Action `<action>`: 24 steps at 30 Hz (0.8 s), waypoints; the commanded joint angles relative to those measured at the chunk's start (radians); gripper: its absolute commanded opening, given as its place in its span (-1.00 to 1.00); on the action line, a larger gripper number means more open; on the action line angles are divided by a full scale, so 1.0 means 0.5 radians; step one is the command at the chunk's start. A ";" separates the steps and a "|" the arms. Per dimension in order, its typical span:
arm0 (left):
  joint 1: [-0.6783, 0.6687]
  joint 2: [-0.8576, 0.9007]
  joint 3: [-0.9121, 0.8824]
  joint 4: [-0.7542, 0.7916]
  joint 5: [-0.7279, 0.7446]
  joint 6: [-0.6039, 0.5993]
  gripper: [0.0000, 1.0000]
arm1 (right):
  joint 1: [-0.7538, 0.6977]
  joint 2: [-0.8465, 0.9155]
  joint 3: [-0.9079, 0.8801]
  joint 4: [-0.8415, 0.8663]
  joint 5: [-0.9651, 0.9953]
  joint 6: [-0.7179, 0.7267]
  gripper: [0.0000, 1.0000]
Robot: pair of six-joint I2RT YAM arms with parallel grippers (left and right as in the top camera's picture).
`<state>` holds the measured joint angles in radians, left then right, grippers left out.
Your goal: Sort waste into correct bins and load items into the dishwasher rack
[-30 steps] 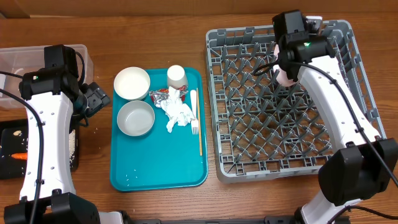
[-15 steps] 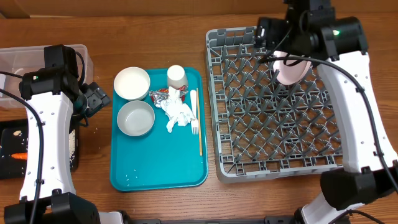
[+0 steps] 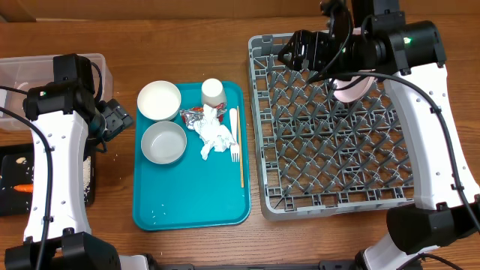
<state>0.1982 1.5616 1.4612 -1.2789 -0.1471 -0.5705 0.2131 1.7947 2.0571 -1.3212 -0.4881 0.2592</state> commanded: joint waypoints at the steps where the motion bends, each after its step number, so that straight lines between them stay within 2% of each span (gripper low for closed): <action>1: -0.002 -0.015 0.045 0.002 -0.025 -0.019 0.99 | 0.050 -0.027 0.024 -0.037 -0.237 0.005 1.00; 10: -0.002 -0.015 0.045 0.002 -0.025 -0.019 1.00 | 0.108 -0.027 0.024 0.005 0.005 0.005 1.00; 24: -0.002 -0.015 0.045 0.002 -0.025 -0.019 1.00 | 0.108 -0.027 0.024 0.005 0.004 0.005 1.00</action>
<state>0.1982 1.5616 1.4612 -1.2789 -0.1471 -0.5705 0.2691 1.7947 2.0571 -1.3243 -0.4904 0.2615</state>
